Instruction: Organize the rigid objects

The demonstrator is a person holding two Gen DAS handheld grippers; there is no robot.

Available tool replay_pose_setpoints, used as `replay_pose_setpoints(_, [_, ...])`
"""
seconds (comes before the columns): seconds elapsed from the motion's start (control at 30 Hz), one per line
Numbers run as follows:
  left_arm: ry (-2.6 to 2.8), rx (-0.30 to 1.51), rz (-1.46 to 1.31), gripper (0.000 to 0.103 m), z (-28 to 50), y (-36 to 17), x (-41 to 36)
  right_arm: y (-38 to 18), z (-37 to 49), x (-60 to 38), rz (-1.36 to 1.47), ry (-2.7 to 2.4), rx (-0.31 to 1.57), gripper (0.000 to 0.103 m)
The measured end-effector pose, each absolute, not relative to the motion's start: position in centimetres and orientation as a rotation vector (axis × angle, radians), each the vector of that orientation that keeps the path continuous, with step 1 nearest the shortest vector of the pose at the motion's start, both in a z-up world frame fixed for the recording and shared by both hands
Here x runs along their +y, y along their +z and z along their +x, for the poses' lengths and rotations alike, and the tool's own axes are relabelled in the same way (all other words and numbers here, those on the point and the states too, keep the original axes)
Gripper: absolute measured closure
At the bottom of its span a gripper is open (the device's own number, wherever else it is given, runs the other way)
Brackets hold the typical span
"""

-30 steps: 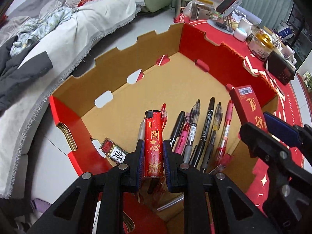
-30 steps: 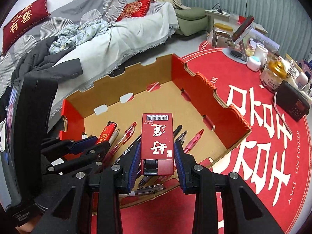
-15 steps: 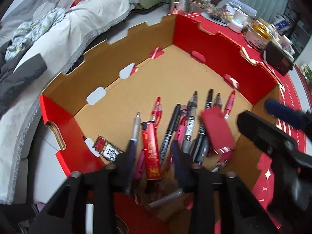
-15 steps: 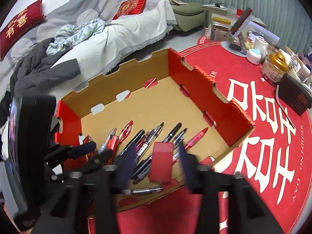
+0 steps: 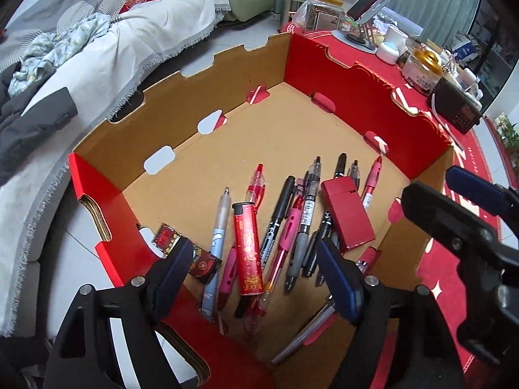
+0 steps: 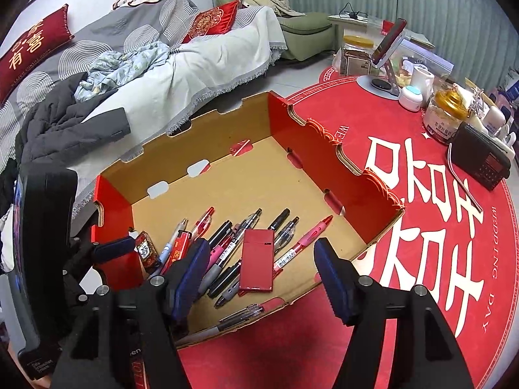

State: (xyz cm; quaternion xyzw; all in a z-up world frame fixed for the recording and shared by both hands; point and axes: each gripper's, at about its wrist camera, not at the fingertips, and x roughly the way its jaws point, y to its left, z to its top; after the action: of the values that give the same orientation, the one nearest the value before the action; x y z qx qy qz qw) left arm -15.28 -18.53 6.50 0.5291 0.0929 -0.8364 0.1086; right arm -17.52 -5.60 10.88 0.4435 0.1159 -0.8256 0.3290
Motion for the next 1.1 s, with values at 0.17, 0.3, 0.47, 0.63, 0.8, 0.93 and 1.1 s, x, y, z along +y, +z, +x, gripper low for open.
replay_pose_setpoints(0.17, [-2.494,0.281,1.532,0.014,-15.01,6.72,-18.28,10.96,-17.29,-5.75,1.152,-2.157,0.307,0.035])
replay_pose_setpoints(0.3, [-2.496,0.275,1.532,0.013,-14.94,6.73,-18.14,11.02,-17.27,-5.73,1.151,-2.159,0.307,0.035])
replay_pose_setpoints(0.47, [-2.495,0.275,1.529,0.013,-14.96,6.7,-18.04,10.94,-17.3,-5.68,1.154,-2.16,0.307,0.035])
replay_pose_setpoints(0.63, [-2.504,0.306,1.519,0.013,-14.88,6.82,-18.11,10.85,-17.25,-5.71,1.155,-2.161,0.308,0.035])
replay_pose_setpoints(0.8, [-2.508,0.316,1.497,0.0,-14.69,6.93,-18.18,10.84,-17.28,-5.62,1.157,-2.162,0.304,0.035])
replay_pose_setpoints(0.93, [-2.518,0.311,1.495,0.001,-14.68,6.49,-18.16,10.79,-17.29,-5.56,1.158,-2.162,0.304,0.035])
replay_pose_setpoints(1.1, [-2.523,0.322,1.501,0.001,-14.73,6.49,-18.19,10.73,-17.25,-5.55,1.159,-2.161,0.306,0.035])
